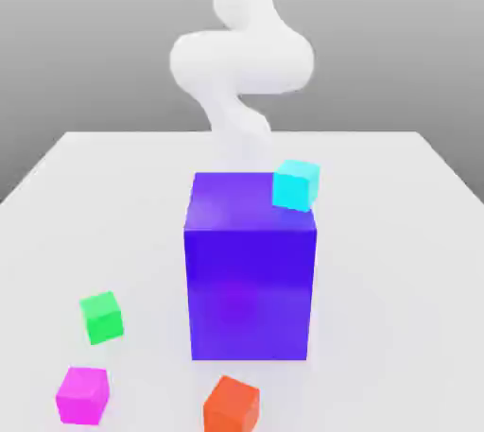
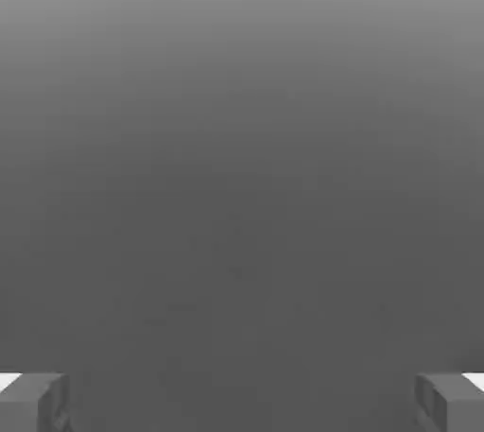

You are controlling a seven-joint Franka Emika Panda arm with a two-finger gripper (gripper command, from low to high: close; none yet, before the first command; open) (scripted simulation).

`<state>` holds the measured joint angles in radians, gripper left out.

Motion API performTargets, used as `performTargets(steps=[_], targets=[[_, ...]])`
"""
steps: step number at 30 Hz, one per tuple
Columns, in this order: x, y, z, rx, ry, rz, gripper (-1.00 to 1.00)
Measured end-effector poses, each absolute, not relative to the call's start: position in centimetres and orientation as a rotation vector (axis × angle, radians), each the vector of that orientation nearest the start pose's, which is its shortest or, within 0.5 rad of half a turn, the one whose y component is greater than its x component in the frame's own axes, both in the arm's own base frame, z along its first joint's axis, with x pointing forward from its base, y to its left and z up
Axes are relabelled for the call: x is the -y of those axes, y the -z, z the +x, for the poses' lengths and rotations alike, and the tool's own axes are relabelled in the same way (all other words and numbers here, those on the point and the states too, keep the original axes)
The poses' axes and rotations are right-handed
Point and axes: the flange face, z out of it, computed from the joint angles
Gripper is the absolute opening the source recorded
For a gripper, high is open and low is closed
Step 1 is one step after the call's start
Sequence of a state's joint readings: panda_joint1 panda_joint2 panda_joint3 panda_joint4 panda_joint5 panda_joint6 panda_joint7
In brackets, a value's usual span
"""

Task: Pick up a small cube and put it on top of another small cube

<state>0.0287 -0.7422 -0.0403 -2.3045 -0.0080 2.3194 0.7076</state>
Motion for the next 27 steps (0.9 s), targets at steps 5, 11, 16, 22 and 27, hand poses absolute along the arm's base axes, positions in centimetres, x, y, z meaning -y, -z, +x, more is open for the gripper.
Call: performTargets(steps=[5,11,16,22,27], targets=[[3.1,-64.3,40.9,-0.753,0.915,-2.676,0.00],[5.5,-58.2,44.8,-0.513,0.812,-2.826,0.00],[7.5,-52.8,47.2,-0.302,0.717,-2.924,0.00],[9.9,-45.9,49.2,-0.037,0.595,-3.008,0.00],[11.9,-40.1,50.0,0.190,0.485,-3.050,0.00]])
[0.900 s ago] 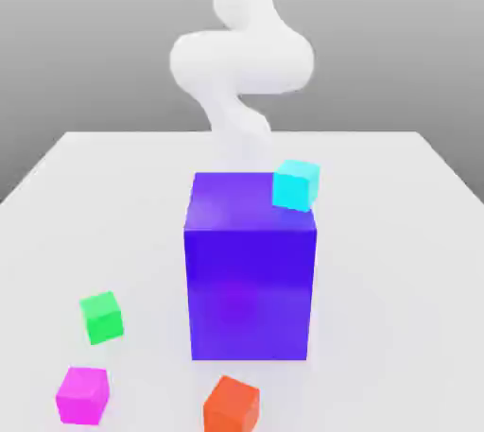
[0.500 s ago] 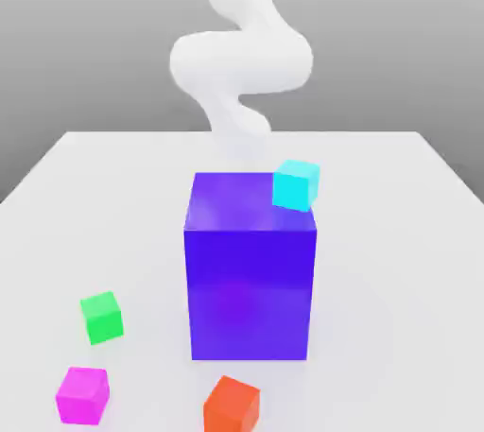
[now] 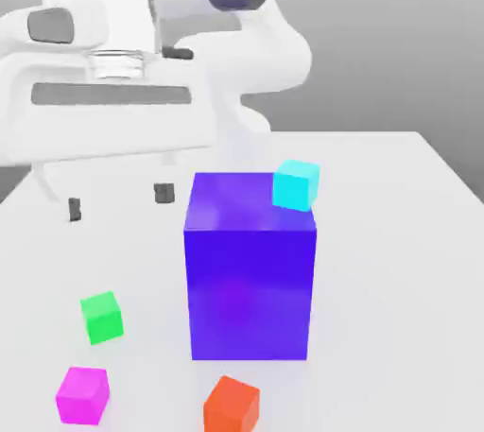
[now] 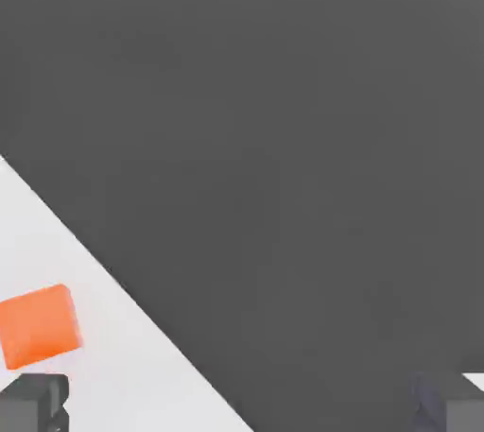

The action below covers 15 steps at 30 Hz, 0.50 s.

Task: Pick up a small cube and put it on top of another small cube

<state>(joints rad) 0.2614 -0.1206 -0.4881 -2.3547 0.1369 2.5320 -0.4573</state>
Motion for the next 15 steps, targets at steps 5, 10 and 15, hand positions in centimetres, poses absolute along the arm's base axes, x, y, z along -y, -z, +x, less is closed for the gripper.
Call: performTargets(steps=[5,10,15], targets=[[14.2,-34.4,49.9,0.414,0.368,-3.067,0.00],[16.2,-28.7,49.1,0.650,0.244,-3.055,0.00],[17.8,-24.4,48.0,0.837,0.139,-3.024,0.00]])
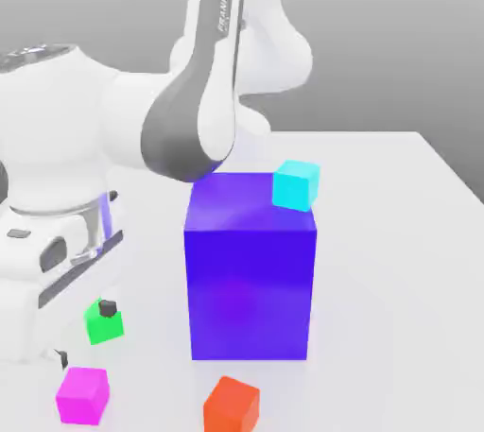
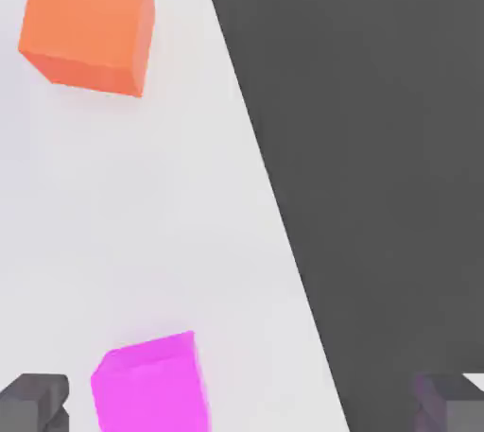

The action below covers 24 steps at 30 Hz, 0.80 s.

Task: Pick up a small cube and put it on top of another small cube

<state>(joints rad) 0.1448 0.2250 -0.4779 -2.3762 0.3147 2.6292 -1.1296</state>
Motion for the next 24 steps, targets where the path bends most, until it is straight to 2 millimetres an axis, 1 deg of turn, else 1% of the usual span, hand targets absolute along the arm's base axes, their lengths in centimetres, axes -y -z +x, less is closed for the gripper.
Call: performTargets(steps=[1,3,5,8,9,14,15,16,17,20,21,24], targets=[[18.4,-22.9,47.4,0.906,0.097,-3.008,0.00],[19.5,-20.5,46.4,1.014,0.033,-2.975,0.00],[19.9,-18.0,46.1,1.058,0.009,-2.960,0.00],[20.0,-14.0,46.0,1.071,0.002,-2.956,0.00],[20.0,-13.1,45.9,1.070,0.001,-2.955,-1.00],[20.0,-13.1,45.9,1.069,0.000,-2.953,-1.00],[20.0,-12.7,45.9,1.069,0.000,-2.953,-1.00],[20.0,-13.2,45.9,1.070,0.000,-2.953,-1.00],[20.0,-14.1,46.0,1.072,0.000,-2.953,-1.00],[20.0,-17.8,45.9,1.071,-0.001,-2.953,-1.00],[20.2,-19.0,45.6,1.071,-0.005,-2.957,-1.00],[21.3,-21.6,43.0,1.078,-0.026,-2.980,-1.00]])
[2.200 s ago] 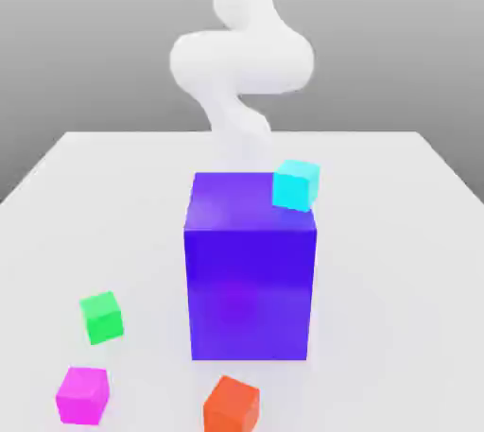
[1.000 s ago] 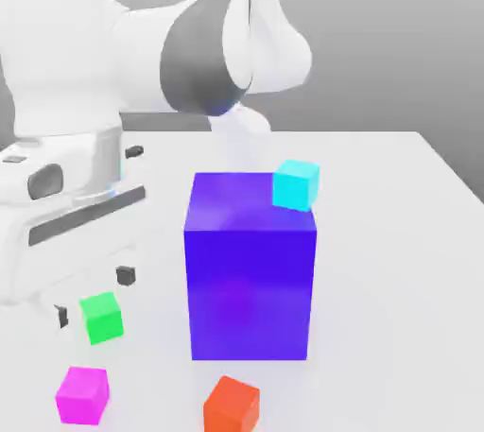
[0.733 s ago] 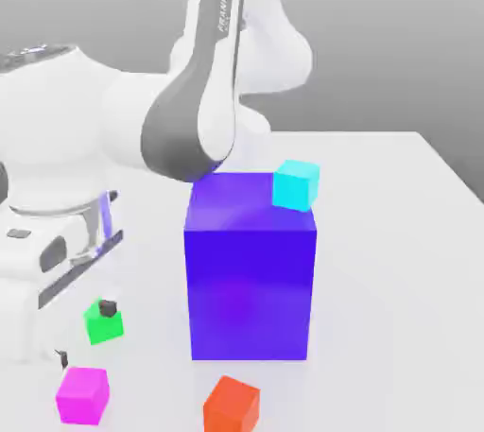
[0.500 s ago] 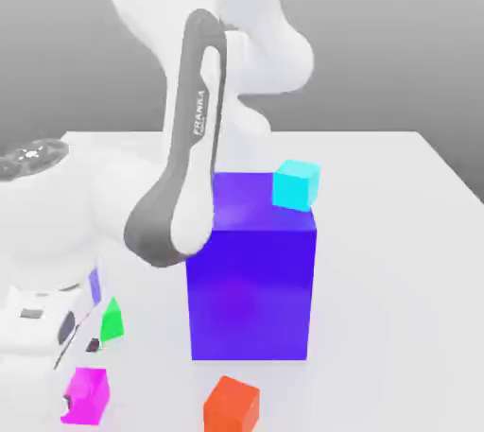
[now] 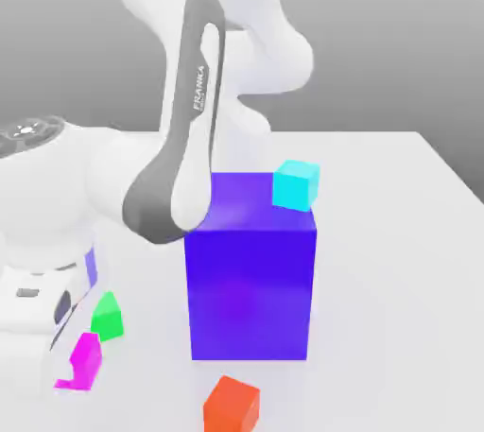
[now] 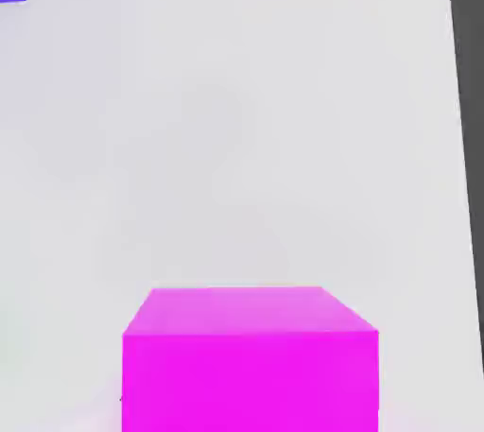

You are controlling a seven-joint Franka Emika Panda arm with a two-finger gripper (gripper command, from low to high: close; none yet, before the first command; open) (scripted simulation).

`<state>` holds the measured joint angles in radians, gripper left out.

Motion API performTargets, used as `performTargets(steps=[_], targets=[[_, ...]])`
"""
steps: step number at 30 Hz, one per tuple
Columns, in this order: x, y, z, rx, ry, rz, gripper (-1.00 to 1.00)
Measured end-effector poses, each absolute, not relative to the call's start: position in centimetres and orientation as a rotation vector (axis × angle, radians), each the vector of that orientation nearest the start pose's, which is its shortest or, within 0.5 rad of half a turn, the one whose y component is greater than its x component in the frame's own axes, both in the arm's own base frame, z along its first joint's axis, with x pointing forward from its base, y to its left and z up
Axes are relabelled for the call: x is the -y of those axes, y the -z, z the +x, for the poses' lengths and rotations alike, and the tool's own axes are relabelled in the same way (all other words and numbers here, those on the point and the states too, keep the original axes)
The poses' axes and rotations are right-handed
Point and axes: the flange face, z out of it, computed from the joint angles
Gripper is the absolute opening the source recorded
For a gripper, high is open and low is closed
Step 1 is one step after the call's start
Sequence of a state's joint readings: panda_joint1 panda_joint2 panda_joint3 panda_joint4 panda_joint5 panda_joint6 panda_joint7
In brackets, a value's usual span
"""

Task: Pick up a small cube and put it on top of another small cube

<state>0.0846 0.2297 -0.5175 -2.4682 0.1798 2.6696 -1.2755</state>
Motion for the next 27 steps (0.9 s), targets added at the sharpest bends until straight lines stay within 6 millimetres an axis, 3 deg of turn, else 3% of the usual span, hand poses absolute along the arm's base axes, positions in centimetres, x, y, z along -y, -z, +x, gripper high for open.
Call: performTargets(steps=[6,10,17,25,26,27], targets=[[23.0,-24.4,36.4,1.057,-0.037,-2.997,-1.00],[21.8,-24.5,32.6,1.082,-0.013,-2.959,-1.00],[21.2,-22.2,32.4,1.106,0.017,-2.930,-1.00],[21.3,-18.2,31.9,1.097,0.006,-2.940,-1.00],[21.3,-17.8,31.8,1.096,0.002,-2.941,1.00],[21.3,-17.8,31.8,1.096,0.002,-2.941,1.00]])
